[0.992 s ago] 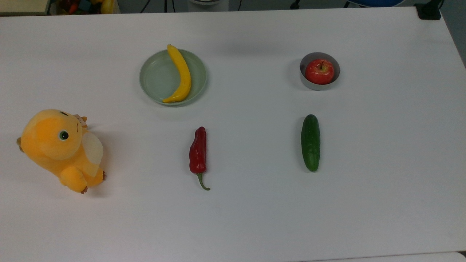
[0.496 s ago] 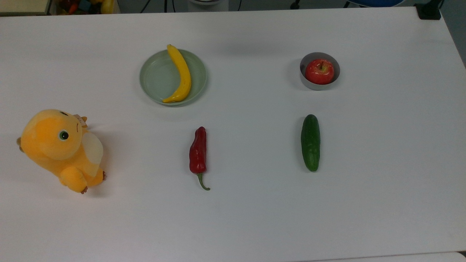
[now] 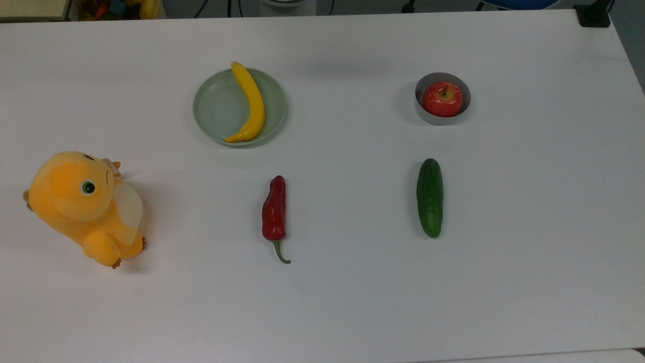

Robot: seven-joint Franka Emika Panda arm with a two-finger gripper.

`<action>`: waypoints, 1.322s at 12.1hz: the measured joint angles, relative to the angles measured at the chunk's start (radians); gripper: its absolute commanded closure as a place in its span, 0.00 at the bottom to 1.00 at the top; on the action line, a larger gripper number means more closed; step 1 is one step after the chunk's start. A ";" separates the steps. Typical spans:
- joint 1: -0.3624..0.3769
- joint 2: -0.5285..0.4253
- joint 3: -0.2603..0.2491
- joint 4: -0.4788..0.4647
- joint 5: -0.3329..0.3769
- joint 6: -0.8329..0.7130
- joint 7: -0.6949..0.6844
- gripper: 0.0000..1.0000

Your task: Put the cucumber on the left side of the bowl

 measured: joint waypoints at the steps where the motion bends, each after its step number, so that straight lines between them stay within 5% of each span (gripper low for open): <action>1: 0.003 0.005 0.000 -0.003 0.000 0.000 -0.001 0.00; 8: 0.022 0.131 0.063 -0.012 0.001 0.149 0.003 0.00; 12: 0.113 0.213 0.106 0.008 -0.010 0.262 0.124 0.00; 16: 0.185 0.316 0.198 0.034 -0.165 0.423 0.337 0.00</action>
